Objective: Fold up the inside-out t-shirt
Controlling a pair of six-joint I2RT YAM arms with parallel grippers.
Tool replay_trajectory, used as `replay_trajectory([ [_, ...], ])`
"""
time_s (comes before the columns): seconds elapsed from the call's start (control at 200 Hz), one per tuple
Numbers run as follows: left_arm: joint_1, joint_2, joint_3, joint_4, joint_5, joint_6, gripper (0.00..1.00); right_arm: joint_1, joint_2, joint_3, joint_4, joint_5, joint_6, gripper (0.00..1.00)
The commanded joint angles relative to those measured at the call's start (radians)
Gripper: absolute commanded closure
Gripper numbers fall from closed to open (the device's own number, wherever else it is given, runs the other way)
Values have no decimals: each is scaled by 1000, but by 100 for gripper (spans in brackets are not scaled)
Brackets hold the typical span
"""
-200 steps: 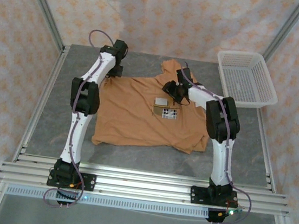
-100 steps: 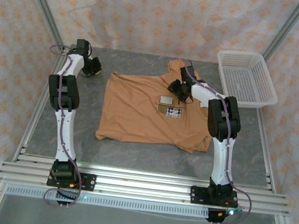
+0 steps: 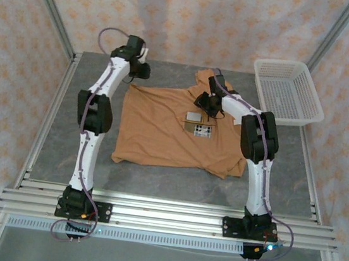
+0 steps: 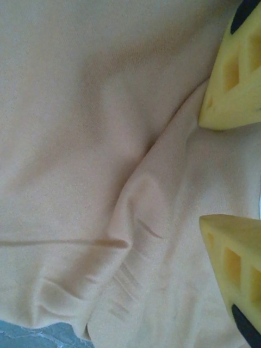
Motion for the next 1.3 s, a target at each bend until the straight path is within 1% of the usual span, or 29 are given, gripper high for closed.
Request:
replay_trajectory([
  [0.0,-35,77,73,-158,-285,184,65,11,53,-2,-108,0,-19,54],
  [0.1,-54,80,51,-138,-407,209,64,11,53,0,-112,-1,-24,54],
  [0.22,-52,54,-6,-99,-459,221,60,13,59,4,-116,-4,-27,54],
  [0.375,-40,62,-14,-102,-461,229,54,12,67,19,-122,-9,-27,54],
  [0.595,-30,92,-8,-103,-428,219,52,11,68,30,-133,-9,-31,54],
  [0.706,-31,115,23,-117,-403,208,52,12,69,37,-140,-5,-31,54],
  [0.931,-26,138,38,-137,-399,199,50,12,71,46,-144,-1,-29,54],
  [1.016,-21,147,41,-137,-396,192,53,12,71,50,-146,-4,-28,54],
  [1.101,-17,160,54,-136,-397,182,59,12,69,54,-150,-4,-29,54],
  [1.131,-15,166,63,-136,-399,179,63,12,69,55,-150,-5,-31,55],
  [1.191,-11,178,84,-137,-404,175,70,11,70,55,-153,-4,-33,61],
  [1.296,-2,187,112,-138,-400,167,73,12,70,47,-154,-7,-35,62],
])
